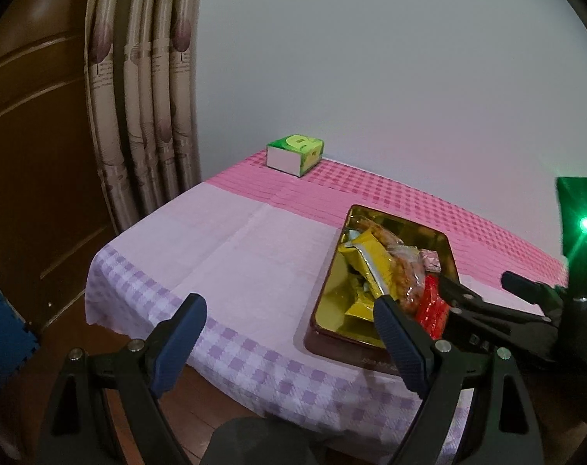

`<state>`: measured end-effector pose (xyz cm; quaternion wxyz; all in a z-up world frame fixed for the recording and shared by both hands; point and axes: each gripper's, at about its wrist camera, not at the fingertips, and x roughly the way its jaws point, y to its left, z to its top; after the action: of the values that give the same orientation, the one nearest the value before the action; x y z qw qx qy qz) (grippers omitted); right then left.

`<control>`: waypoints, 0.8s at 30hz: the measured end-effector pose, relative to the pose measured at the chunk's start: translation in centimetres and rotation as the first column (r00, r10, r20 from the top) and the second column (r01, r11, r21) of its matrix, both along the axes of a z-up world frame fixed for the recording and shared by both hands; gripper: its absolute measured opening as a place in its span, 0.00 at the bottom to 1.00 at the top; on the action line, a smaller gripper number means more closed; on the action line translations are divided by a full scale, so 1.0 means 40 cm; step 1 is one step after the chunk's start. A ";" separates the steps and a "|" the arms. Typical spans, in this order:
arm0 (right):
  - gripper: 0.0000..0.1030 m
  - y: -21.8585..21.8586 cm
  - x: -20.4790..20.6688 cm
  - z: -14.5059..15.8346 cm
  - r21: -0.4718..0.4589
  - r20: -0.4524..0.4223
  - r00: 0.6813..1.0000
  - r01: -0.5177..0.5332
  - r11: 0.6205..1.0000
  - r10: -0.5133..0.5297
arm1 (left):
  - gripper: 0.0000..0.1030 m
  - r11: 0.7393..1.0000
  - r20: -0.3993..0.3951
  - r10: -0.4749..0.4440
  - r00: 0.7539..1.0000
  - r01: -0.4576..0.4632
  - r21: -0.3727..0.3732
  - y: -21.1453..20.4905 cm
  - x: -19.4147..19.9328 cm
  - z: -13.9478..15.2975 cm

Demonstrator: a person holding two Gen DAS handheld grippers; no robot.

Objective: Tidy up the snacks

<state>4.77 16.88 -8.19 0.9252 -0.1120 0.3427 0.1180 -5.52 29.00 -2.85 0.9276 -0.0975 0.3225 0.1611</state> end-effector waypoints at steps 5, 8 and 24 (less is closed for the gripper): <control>0.81 -0.049 -0.030 0.004 0.010 0.000 1.000 0.009 1.000 -0.009 | 0.87 0.999 0.000 -0.043 0.999 0.043 0.024 -0.042 0.004 -0.005; 0.82 -0.076 -0.054 0.007 0.001 0.011 1.000 0.006 1.000 -0.006 | 0.87 0.998 0.001 -0.060 0.998 0.060 0.030 -0.064 0.005 -0.007; 0.86 -0.249 -0.124 0.028 0.022 0.039 0.996 0.083 0.996 -0.084 | 0.87 0.994 0.053 -0.109 0.993 0.110 -0.011 -0.133 -0.026 0.004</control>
<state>-0.19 6.93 -7.08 0.9372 -0.0905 0.3272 0.0805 -6.58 23.70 -2.69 0.9425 -0.0903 0.3041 0.1052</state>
